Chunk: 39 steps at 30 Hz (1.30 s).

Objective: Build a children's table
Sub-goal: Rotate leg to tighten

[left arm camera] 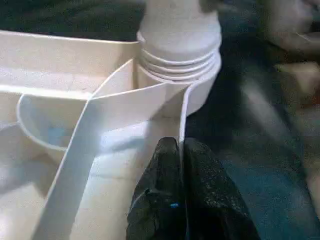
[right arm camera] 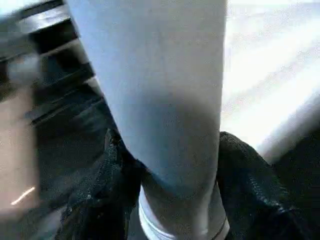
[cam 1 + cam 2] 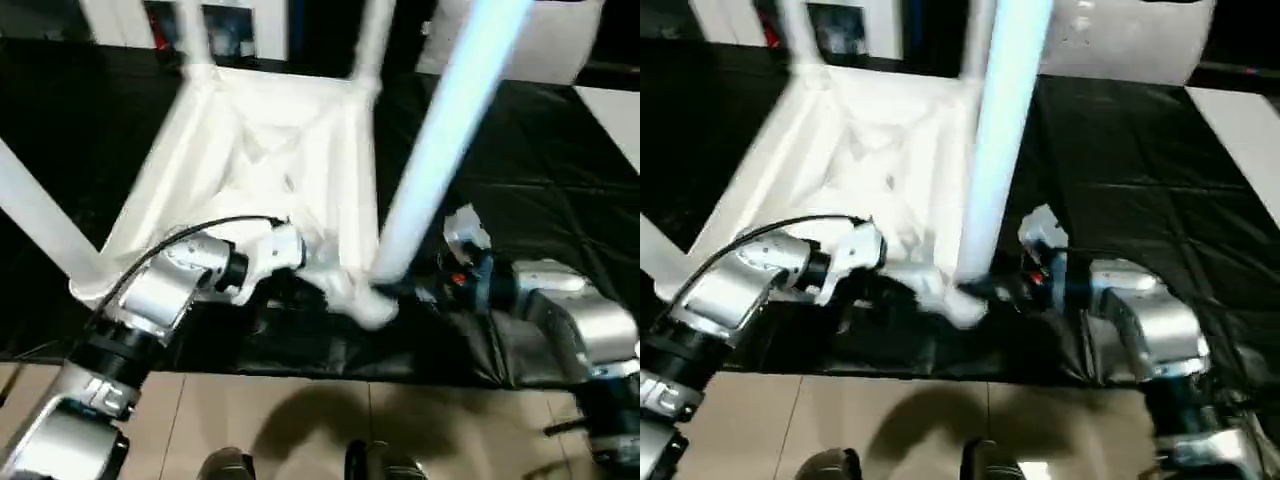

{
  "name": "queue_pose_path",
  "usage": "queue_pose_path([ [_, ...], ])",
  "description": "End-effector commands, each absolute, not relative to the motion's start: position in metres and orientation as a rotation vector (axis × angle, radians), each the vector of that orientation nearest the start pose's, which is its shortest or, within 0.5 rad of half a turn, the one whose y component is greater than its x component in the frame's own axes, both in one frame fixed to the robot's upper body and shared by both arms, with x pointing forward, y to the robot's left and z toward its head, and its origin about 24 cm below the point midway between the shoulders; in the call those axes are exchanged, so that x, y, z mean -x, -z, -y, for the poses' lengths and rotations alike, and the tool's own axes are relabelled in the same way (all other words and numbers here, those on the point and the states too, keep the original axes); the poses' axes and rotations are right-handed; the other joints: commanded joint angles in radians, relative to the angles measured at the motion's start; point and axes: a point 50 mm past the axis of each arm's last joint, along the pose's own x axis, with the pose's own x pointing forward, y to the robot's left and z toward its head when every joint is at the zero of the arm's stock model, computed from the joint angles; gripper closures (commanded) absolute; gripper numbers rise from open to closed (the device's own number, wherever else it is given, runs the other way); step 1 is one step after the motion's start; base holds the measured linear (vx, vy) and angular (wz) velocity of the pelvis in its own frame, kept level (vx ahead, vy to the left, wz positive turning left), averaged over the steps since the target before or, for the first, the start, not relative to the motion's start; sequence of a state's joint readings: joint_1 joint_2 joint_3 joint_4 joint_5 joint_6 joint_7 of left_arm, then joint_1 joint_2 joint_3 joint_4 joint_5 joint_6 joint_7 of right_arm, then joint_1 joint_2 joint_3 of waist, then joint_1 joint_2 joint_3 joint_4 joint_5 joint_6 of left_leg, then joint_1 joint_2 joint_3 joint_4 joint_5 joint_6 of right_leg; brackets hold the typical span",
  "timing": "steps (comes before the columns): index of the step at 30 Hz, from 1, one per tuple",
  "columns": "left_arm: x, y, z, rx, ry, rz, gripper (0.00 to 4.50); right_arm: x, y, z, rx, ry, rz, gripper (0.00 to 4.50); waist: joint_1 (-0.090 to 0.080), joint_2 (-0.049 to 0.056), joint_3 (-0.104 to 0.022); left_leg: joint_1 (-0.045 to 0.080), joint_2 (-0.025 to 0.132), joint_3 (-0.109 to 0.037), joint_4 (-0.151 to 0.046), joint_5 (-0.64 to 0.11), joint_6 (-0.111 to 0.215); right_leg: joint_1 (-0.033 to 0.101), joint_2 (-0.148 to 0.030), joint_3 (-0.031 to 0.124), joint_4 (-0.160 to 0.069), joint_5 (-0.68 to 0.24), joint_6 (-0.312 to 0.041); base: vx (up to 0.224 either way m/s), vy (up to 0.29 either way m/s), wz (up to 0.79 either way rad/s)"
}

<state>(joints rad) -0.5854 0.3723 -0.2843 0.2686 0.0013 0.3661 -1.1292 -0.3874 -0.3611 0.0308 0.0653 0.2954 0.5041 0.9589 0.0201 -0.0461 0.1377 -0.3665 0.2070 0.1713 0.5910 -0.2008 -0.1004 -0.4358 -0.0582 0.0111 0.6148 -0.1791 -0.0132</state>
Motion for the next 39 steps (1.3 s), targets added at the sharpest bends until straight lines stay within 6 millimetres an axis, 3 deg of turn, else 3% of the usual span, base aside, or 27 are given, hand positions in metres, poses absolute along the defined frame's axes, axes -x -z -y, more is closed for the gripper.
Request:
queue_pose_path([
  [1, -0.312, -0.093, -0.08, -0.314, 1.186, -0.323, 4.5, -0.302, -0.096, 0.122, -0.027, -0.903, -0.242, 2.5, 0.004, -0.007, -0.062, -0.002, 0.004, 0.007, -0.074, -0.102, 0.008, 0.063, -0.045, 0.016, -0.073, -0.256, -0.198, 0.0, 0.0, 0.0],
  [3, -0.313, -0.094, -0.067, -0.272, 1.088, -0.308, 4.5, -0.309, -0.094, 0.118, -0.031, -0.738, -0.246, 2.52, -0.014, -0.01, -0.067, -0.005, 0.0, 0.005, -0.072, -0.098, -0.001, 0.061, -0.044, 0.018, -0.079, -0.28, -0.171, 0.0, 0.0, 0.0],
  [5, -0.315, -0.095, -0.06, -0.257, 1.024, -0.298, 4.5, -0.313, -0.093, 0.115, -0.046, -0.65, -0.247, 2.52, -0.021, -0.013, -0.069, -0.006, -0.003, 0.009, -0.069, -0.081, 0.014, 0.062, -0.041, 0.022, -0.079, -0.235, -0.171, 0.0, 0.0, 0.0],
  [8, -0.318, -0.095, -0.051, -0.246, 0.949, -0.284, 4.5, -0.315, -0.091, 0.108, -0.068, -0.545, -0.229, 2.52, -0.017, -0.012, -0.073, -0.002, -0.005, 0.011, -0.067, -0.06, 0.042, 0.063, -0.036, 0.021, -0.076, -0.163, -0.174, 0.0, 0.0, 0.0],
  [9, -0.318, -0.095, -0.047, -0.242, 0.934, -0.278, 4.5, -0.315, -0.092, 0.104, -0.065, -0.536, -0.204, 1.99, -0.014, -0.008, -0.074, -0.002, -0.003, 0.013, -0.068, -0.045, 0.049, 0.061, -0.037, 0.022, -0.073, -0.124, -0.178, 0.0, 0.0, 0.0],
  [12, -0.315, -0.098, -0.044, -0.256, 0.936, -0.273, 4.5, -0.312, -0.097, 0.097, -0.086, -0.541, -0.15, 1.86, -0.01, -0.005, -0.078, -0.003, -0.003, 0.012, -0.066, 0.003, 0.065, 0.068, -0.033, 0.02, -0.058, 0.007, -0.202, 0.0, 0.0, 0.0],
  [15, -0.316, -0.099, -0.049, -0.267, 0.939, -0.275, 4.5, -0.311, -0.098, 0.1, -0.065, -0.559, -0.138, 1.5, -0.01, -0.004, -0.081, -0.002, -0.005, 0.013, -0.063, 0.021, 0.088, 0.074, -0.03, 0.019, -0.051, 0.105, -0.227, 0.0, 0.0, 0.0],
  [16, -0.316, -0.1, -0.054, -0.281, 0.964, -0.268, 4.5, -0.31, -0.1, 0.11, -0.036, -0.593, -0.113, 1.4, -0.007, -0.004, -0.084, 0.0, -0.005, 0.013, -0.062, 0.017, 0.094, 0.077, -0.032, 0.019, -0.051, 0.112, -0.232, 0.0, 0.0, 0.0],
  [19, -0.315, -0.1, -0.058, -0.298, 0.994, -0.258, 4.5, -0.308, -0.102, 0.118, -0.02, -0.627, -0.092, 1.1, -0.004, -0.006, -0.082, -0.001, -0.004, 0.013, -0.062, -0.003, 0.102, 0.079, -0.034, 0.019, -0.053, 0.09, -0.238, 0.0, 0.0, 0.0],
  [22, -0.313, -0.099, -0.069, -0.334, 1.076, -0.254, 4.5, -0.305, -0.105, 0.139, 0.042, -0.724, -0.074, 0.86, -0.003, -0.004, -0.082, -0.001, 0.0, 0.014, -0.062, -0.029, 0.107, 0.076, -0.037, 0.019, -0.056, 0.034, -0.24, 0.0, 0.0, 0.0],
  [26, -0.313, -0.097, -0.078, -0.378, 1.138, -0.262, 4.5, -0.303, -0.106, 0.155, 0.097, -0.822, -0.083, 0.6, -0.001, -0.002, -0.084, 0.002, 0.001, 0.014, -0.059, -0.037, 0.118, 0.075, -0.037, 0.018, -0.053, 0.035, -0.252, 0.0, 0.0, 0.0],
  [28, -0.31, -0.096, -0.087, -0.423, 1.272, -0.262, 4.5, -0.299, -0.109, 0.171, 0.14, -0.951, -0.118, 0.3, -0.001, -0.002, -0.084, 0.003, 0.002, 0.015, -0.058, -0.03, 0.129, 0.074, -0.037, 0.018, -0.052, 0.052, -0.262, 0.0, 0.0, 0.0],
  [31, -0.307, -0.096, -0.093, -0.46, 1.356, -0.272, 4.5, -0.297, -0.111, 0.179, 0.16, -1.027, -0.149, 0.11, 0.007, -0.003, -0.082, 0.005, 0.003, 0.016, -0.057, -0.045, 0.138, 0.071, -0.039, 0.018, -0.053, 0.03, -0.274, 0.0, 0.0, 0.0],
  [35, -0.303, -0.095, -0.103, -0.548, 1.492, -0.301, 4.5, -0.292, -0.113, 0.188, 0.203, -1.19, -0.186, 0.11, 0.021, 0.0, -0.081, 0.014, 0.01, 0.017, -0.059, -0.08, 0.132, 0.062, -0.043, 0.015, -0.055, -0.042, -0.277, 0.0, 0.0, 0.0],
  [39, -0.302, -0.096, -0.109, -0.601, 1.585, -0.314, 4.5, -0.288, -0.113, 0.191, 0.202, -1.319, -0.229, 0.36, 0.029, -0.004, -0.081, 0.012, 0.009, 0.017, -0.057, -0.065, 0.134, 0.063, -0.045, 0.013, -0.052, -0.04, -0.278, 0.0, 0.0, 0.0],
])
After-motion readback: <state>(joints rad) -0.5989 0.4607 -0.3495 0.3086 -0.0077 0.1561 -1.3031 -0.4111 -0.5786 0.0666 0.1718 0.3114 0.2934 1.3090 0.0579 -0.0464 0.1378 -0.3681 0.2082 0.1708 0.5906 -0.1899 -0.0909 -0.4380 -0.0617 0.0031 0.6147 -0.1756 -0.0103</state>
